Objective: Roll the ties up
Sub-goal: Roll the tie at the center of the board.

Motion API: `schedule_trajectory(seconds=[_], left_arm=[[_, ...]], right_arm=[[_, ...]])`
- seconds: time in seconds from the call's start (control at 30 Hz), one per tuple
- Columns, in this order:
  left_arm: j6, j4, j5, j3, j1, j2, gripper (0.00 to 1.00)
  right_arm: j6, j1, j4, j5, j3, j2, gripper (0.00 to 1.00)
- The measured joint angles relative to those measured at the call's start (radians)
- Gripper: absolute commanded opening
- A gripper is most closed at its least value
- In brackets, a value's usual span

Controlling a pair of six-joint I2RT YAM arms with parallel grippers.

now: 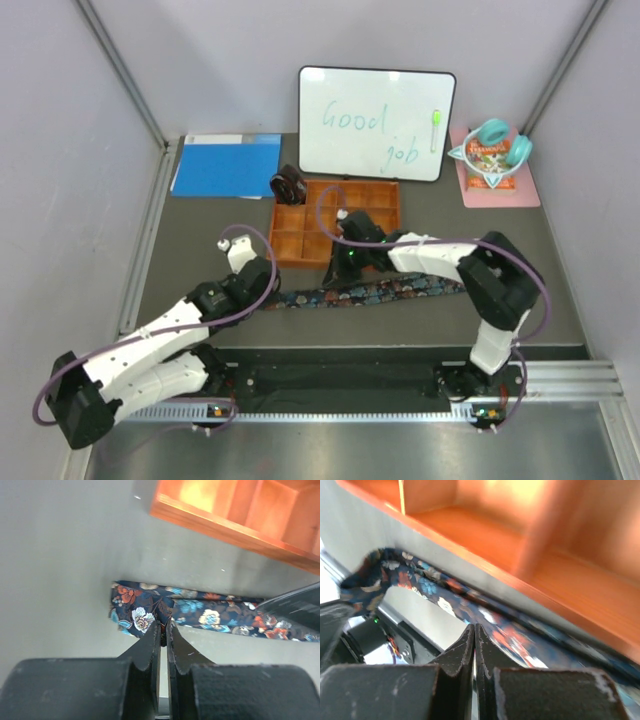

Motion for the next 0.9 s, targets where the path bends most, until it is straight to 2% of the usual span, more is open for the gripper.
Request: schedule_trajectory(seconds=[0.1,0.3,0.57,0.9], left_arm=[[0.000,0.037,0.035,-0.017,0.000,0.005,0.00],[0.000,0.095,0.092,-0.034,-0.003,0.044,0.00],[-0.009,0.171,0.139,-0.064,-0.045,0.093,0.00],[-0.026,0.243,0.125,-0.087,-0.054,0.170,0.00]], right_arm=[[-0.015,-0.061,-0.036,0.034,-0.050,-0.112,0.00],[-0.045,-0.061,-0.074,0.066,-0.061,-0.255,0.00],[-0.054,-0.061,-0.116,0.090,-0.061,-0.267,0.00],[-0.063,-0.061,-0.126,0.094,-0.061,-0.267,0.00]])
